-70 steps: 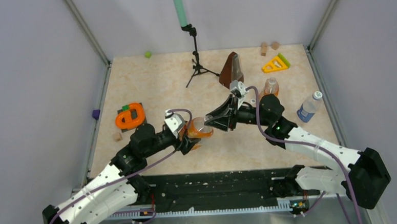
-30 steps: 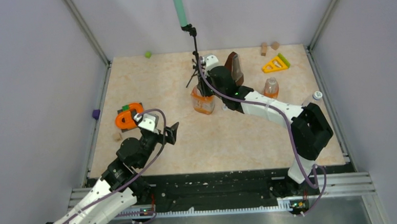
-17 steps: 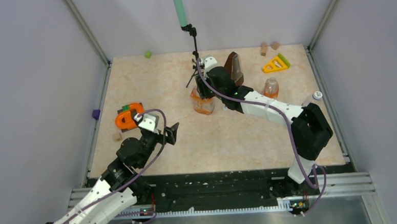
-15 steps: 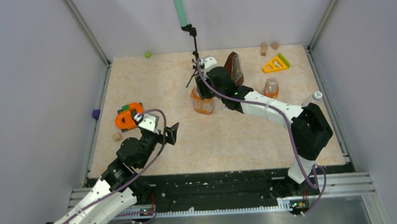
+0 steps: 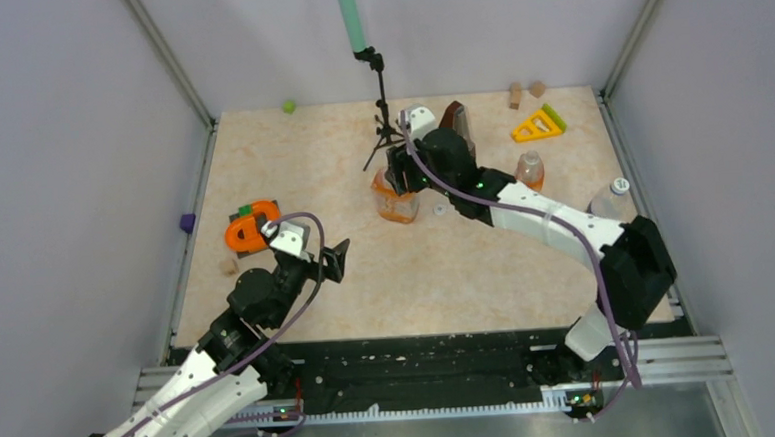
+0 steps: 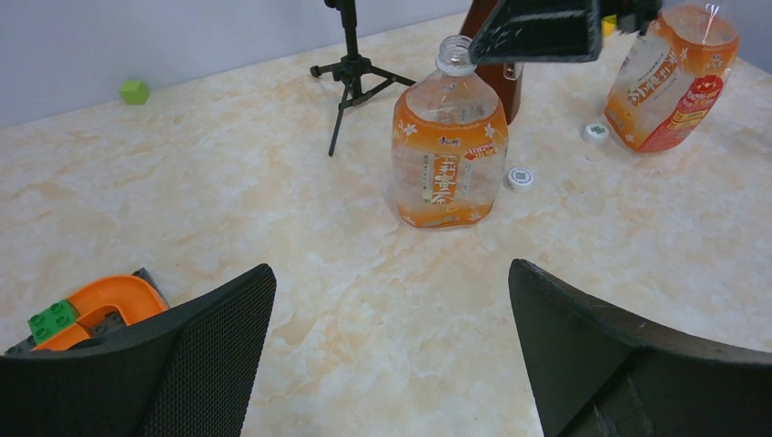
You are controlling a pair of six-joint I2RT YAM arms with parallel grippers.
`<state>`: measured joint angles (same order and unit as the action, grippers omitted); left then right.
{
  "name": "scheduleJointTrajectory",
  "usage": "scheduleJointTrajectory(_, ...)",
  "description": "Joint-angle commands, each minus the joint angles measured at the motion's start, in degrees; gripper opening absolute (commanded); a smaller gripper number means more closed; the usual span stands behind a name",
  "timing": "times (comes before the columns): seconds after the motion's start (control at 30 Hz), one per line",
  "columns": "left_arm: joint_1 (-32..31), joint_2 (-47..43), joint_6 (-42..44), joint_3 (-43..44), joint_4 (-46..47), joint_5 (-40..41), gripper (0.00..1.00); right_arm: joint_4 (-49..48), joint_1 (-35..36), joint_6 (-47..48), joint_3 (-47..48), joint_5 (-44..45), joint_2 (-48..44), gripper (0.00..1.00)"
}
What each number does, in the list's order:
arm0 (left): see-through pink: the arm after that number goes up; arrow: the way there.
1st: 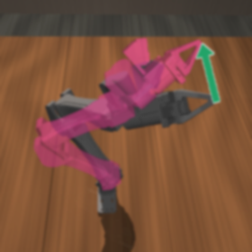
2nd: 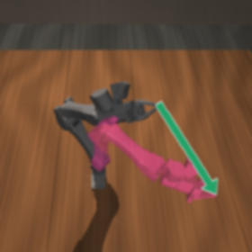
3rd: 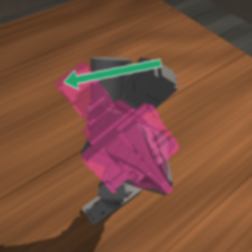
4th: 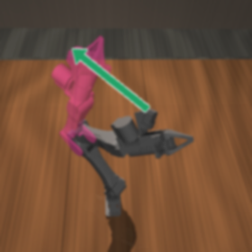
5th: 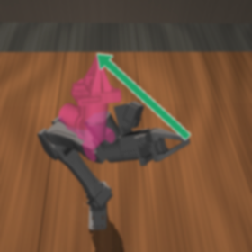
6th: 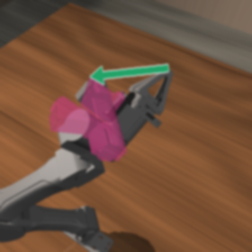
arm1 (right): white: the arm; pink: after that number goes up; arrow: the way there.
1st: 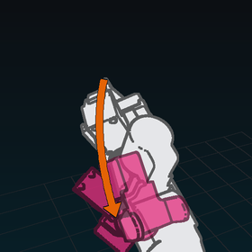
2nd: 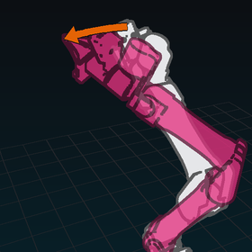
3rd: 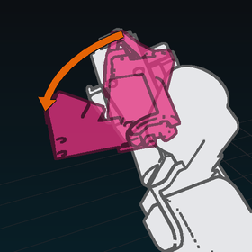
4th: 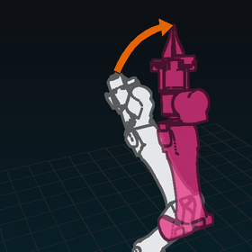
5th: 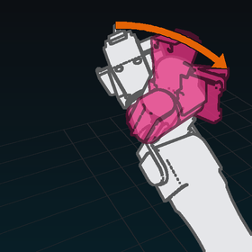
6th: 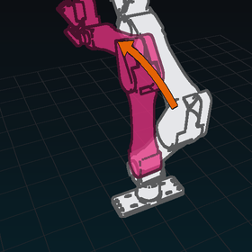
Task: Unscrew the bottle caps
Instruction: Place the plastic bottle at the center of the board, then pick up the plastic bottle at the center of the board.
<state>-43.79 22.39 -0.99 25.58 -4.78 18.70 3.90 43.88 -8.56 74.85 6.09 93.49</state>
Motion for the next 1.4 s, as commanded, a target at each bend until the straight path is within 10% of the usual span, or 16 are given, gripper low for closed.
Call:
scheduleJointTrajectory(0.0, 0.20, 0.45, -0.41, 0.25, 1.53, -0.26, 0.99, -2.18, 0.81, 0.17, -2.94, 0.13, -9.03, 0.58)
scheduleJointTrajectory(0.2, 0.20, 0.49, -0.66, 1.09, 0.81, -0.25, 0.99, -0.30, 0.90, -1.23, -9.11, 6.34, -20.04, 0.58)
scheduleJointTrajectory(0.63, 0.20, -0.10, 0.00, 0.81, 1.54, -0.08, 0.99, 20.73, -1.54, -1.87, -10.09, 49.40, -35.96, 0.63)
scheduleJointTrajectory(1.1, 0.19, 1.13, 0.56, 1.00, 1.96, -1.91, 0.99, 34.64, -20.58, -7.58, -6.94, 53.85, -37.26, 0.67)
scheduleJointTrajectory(1.37, 0.20, 1.83, 0.27, 1.42, 1.53, -2.42, 0.99, 34.62, -37.10, -8.51, -9.99, 36.88, -37.38, 0.67)
